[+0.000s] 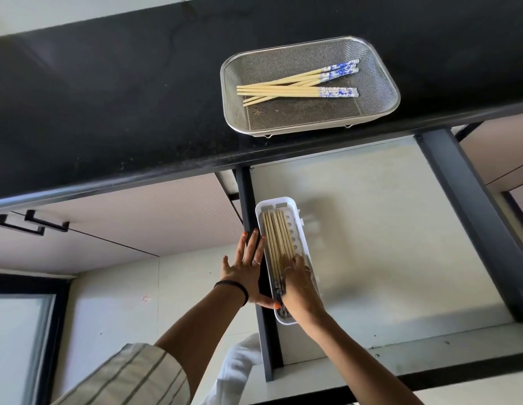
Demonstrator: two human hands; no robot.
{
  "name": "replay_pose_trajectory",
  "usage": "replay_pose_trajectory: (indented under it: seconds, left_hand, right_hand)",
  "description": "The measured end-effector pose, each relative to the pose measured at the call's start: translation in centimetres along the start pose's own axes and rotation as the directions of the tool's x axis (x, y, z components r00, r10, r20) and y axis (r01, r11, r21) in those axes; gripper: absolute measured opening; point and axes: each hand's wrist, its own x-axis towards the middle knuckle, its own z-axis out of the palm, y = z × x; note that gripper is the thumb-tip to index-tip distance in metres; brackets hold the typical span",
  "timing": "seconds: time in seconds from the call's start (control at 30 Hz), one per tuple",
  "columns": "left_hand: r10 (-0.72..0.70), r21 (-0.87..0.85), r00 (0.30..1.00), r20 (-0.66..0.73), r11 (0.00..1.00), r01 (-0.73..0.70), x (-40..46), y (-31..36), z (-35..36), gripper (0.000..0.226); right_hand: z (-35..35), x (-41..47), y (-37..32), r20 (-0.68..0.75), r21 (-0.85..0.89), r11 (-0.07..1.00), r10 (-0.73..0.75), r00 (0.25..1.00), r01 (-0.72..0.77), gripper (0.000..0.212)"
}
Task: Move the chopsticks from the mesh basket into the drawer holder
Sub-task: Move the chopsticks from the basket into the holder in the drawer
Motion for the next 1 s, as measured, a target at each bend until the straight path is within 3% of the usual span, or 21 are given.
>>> replay_pose_trajectory:
  seconds: [0.1,0.2,0.37,0.53,0.67,1.0]
  left_hand:
    - [0.001,0.008,1.000,0.004,1.000,-0.001,-0.2,0.1,-0.1,0.145]
    - [-0.001,0.014,1.000,0.005,1.000,0.001,-0.3,0.2,-0.1,0.145]
    - [0.001,0.001,1.000,-0.004,1.000,-0.001,-0.4,0.4,0.0,0.145]
    - [-0.001,-0.008,1.000,-0.006,1.000,0.001,-0.6,0.4,0.2,0.145]
    - [-0.002,-0.006,1.000,-0.003,1.000,0.002,-0.7,0.5,0.4,0.145]
    - [-0.006,0.014,1.000,0.007,1.000,0.006,-1.1,0.8,0.1,0.143]
  right_hand:
    - [0.0,-0.2,0.2,0.065,-0.014,0.998,-0.058,0.996,0.060,0.051]
    - [0.2,-0.2,0.6,0.052,-0.150,0.972,-0.173,0.984,0.179,0.049]
    - [-0.7,-0.3,-0.1,0.144,-0.184,0.960,-0.184,0.972,0.209,0.059]
    - [-1.4,-0.5,-0.2,0.078,-0.244,0.909,-0.330,0.941,0.338,0.065]
    - [-0.7,-0.5,0.5,0.261,-0.309,0.909,-0.202,0.944,0.280,0.058]
    - [-1.1,-1.1,-0.2,0.198,-0.287,0.933,-0.163,0.967,0.216,0.054]
